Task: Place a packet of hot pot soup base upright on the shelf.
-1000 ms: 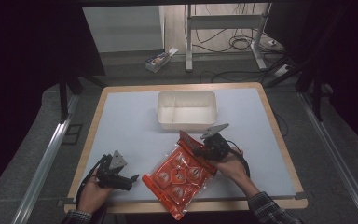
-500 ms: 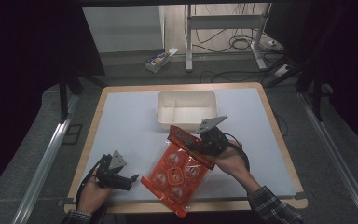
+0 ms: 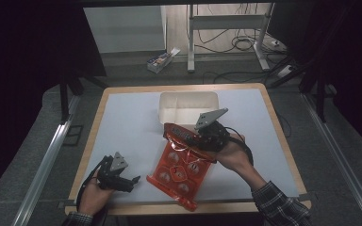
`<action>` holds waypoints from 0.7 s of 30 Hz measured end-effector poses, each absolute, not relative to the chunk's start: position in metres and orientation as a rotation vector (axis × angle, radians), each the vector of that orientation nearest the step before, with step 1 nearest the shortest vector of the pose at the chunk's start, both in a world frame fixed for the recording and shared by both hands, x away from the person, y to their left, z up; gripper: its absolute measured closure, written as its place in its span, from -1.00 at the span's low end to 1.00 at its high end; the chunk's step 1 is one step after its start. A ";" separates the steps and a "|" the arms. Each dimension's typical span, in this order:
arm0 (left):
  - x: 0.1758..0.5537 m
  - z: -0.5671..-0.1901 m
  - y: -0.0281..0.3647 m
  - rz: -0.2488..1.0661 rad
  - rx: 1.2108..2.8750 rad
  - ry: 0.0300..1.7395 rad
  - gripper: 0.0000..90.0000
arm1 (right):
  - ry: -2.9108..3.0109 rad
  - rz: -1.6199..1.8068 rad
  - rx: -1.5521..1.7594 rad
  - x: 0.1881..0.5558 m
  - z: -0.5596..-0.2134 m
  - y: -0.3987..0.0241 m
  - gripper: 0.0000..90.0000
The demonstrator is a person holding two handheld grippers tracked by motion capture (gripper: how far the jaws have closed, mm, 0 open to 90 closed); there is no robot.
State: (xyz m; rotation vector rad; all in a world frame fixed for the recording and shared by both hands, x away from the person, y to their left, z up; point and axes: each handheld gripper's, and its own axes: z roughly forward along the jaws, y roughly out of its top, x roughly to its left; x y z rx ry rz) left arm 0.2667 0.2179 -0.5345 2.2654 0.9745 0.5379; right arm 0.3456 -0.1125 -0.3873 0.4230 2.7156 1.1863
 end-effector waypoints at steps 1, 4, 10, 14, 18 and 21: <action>0.267 -0.535 0.218 0.538 2.266 0.974 -0.90 | 2.716 1.179 0.417 0.345 -0.385 -0.112 0.98; 0.267 -0.534 0.218 0.536 2.266 0.975 -0.90 | 2.715 1.173 0.415 0.345 -0.378 -0.113 0.98; 0.267 -0.534 0.218 0.514 2.246 0.987 -0.91 | 2.706 1.196 0.429 0.350 -0.363 -0.119 0.98; 0.267 -0.534 0.218 0.512 2.245 0.990 -0.91 | 2.692 1.220 0.425 0.353 -0.352 -0.122 0.98; 0.267 -0.534 0.218 0.513 2.242 0.988 -0.90 | 2.673 1.233 0.441 0.356 -0.344 -0.125 0.98; 0.267 -0.533 0.218 0.510 2.239 0.988 -0.90 | 2.661 1.236 0.460 0.360 -0.339 -0.127 0.98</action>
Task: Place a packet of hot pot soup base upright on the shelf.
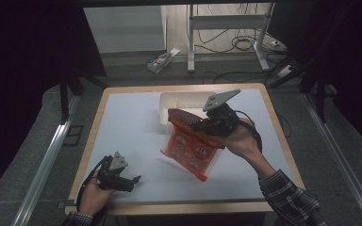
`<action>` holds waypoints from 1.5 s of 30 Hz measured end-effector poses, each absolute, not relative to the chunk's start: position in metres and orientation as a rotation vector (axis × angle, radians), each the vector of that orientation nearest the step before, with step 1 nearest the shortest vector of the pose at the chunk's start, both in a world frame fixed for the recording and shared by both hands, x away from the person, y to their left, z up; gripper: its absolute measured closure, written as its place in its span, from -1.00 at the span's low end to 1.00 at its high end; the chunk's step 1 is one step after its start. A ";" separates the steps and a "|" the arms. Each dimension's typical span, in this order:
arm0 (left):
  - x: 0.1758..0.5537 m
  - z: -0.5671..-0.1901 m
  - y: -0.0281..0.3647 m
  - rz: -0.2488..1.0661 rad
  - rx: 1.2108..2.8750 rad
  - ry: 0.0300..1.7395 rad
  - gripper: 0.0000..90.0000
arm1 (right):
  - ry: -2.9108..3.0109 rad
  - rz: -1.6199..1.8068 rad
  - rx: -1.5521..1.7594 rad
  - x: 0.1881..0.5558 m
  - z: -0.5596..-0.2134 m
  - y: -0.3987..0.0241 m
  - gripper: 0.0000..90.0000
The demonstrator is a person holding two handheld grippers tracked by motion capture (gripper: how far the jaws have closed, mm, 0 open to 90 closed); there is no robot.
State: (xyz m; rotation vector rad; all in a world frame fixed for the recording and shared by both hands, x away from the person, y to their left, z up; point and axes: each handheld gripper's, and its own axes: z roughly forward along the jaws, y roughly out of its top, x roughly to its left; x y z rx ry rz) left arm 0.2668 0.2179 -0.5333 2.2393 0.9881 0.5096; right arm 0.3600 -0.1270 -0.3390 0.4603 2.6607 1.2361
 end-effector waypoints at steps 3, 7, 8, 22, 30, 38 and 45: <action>0.267 -0.533 0.218 0.502 2.232 0.989 -0.91 | 2.645 1.226 0.472 0.365 -0.334 -0.129 0.98; 0.267 -0.533 0.218 0.503 2.233 0.989 -0.90 | 2.621 1.213 0.491 0.374 -0.325 -0.133 0.98; 0.267 -0.533 0.218 0.503 2.234 0.989 -0.90 | 2.614 1.212 0.495 0.376 -0.323 -0.134 0.98; 0.267 -0.533 0.218 0.502 2.237 0.987 -0.90 | 2.542 1.202 0.598 0.412 -0.305 -0.152 0.98; 0.266 -0.533 0.217 0.511 2.239 0.985 -0.90 | 2.500 1.211 0.648 0.432 -0.295 -0.157 0.98; 0.267 -0.532 0.218 0.502 2.228 0.987 -0.90 | 2.481 1.193 0.674 0.453 -0.287 -0.154 0.98; 0.267 -0.531 0.220 0.465 2.212 0.995 -0.91 | 2.456 1.144 0.690 0.474 -0.284 -0.148 0.98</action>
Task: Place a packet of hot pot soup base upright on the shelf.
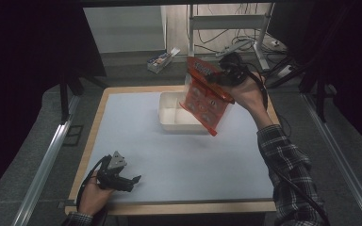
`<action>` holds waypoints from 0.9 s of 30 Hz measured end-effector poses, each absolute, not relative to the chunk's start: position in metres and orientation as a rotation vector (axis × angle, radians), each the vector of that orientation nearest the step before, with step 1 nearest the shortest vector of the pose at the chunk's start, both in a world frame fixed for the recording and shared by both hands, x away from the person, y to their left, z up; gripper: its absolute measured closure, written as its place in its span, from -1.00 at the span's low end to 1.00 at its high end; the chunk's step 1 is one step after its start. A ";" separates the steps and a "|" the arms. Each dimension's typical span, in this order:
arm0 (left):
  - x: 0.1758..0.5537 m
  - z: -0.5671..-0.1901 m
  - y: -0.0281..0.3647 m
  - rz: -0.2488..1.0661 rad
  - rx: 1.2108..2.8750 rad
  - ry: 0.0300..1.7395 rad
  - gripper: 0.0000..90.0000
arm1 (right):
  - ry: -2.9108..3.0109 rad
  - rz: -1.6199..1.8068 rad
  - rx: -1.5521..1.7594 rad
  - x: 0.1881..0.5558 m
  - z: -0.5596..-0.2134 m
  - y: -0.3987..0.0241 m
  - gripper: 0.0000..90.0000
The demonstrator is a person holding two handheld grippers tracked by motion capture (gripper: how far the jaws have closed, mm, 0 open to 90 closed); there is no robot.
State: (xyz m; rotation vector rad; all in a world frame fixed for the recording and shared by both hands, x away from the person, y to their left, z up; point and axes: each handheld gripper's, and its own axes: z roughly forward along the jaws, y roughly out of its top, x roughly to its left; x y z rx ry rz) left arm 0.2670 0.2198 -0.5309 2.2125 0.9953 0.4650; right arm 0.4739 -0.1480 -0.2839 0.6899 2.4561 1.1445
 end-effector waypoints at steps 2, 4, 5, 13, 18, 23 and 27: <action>0.267 -0.531 0.220 0.463 2.211 0.994 -0.91 | 2.448 1.138 0.695 0.481 -0.283 -0.147 0.98; 0.267 -0.531 0.220 0.460 2.211 0.992 -0.91 | 2.445 1.135 0.704 0.487 -0.282 -0.145 0.98; 0.267 -0.531 0.220 0.462 2.210 0.993 -0.91 | 2.443 1.133 0.702 0.490 -0.281 -0.144 0.98; 0.267 -0.531 0.220 0.465 2.211 0.994 -0.91 | 2.424 1.122 0.695 0.508 -0.273 -0.136 0.98; 0.267 -0.531 0.219 0.465 2.217 0.993 -0.91 | 2.437 1.097 0.666 0.520 -0.275 -0.131 0.98; 0.267 -0.532 0.219 0.466 2.222 0.992 -0.91 | 2.446 1.064 0.674 0.533 -0.282 -0.130 0.98; 0.267 -0.532 0.219 0.467 2.224 0.991 -0.91 | 2.467 1.051 0.685 0.540 -0.290 -0.129 0.98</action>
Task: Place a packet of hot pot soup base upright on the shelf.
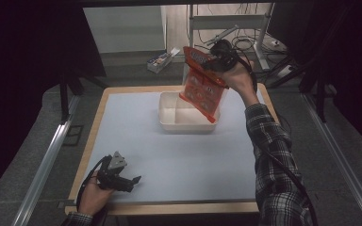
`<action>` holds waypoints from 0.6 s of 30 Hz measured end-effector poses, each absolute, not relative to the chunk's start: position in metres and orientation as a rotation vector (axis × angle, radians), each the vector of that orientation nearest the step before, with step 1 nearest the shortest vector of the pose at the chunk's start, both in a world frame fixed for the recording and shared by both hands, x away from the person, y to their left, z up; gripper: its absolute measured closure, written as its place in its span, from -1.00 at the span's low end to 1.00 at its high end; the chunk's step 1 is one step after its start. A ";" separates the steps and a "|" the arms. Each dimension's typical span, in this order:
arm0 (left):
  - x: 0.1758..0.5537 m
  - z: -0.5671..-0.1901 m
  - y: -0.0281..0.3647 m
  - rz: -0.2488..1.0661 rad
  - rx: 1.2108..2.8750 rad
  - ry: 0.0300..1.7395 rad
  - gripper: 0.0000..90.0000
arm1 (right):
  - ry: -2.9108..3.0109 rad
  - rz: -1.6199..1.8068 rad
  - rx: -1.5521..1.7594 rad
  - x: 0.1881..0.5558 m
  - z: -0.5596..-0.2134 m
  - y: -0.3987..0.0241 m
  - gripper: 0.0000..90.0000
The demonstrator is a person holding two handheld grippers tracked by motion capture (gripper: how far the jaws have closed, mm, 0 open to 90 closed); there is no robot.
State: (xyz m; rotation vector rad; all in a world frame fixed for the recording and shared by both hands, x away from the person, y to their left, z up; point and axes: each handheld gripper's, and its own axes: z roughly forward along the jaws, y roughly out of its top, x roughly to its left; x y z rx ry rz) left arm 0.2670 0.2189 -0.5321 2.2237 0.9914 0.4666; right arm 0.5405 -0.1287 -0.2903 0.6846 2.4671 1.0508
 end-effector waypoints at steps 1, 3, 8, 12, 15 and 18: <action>0.267 -0.532 0.219 0.467 2.224 0.991 -0.91 | 2.474 1.049 0.687 0.542 -0.292 -0.129 0.98; 0.267 -0.532 0.218 0.467 2.223 0.991 -0.91 | 2.494 1.045 0.693 0.545 -0.299 -0.127 0.98; 0.267 -0.532 0.218 0.466 2.224 0.992 -0.91 | 2.545 1.009 0.723 0.553 -0.317 -0.120 0.98; 0.267 -0.532 0.218 0.465 2.224 0.992 -0.91 | 2.555 1.013 0.744 0.562 -0.331 -0.117 0.97; 0.267 -0.532 0.218 0.464 2.223 0.990 -0.91 | 2.535 1.043 0.778 0.570 -0.334 -0.118 0.96; 0.267 -0.532 0.219 0.465 2.227 0.986 -0.91 | 2.487 1.067 0.815 0.578 -0.339 -0.120 0.93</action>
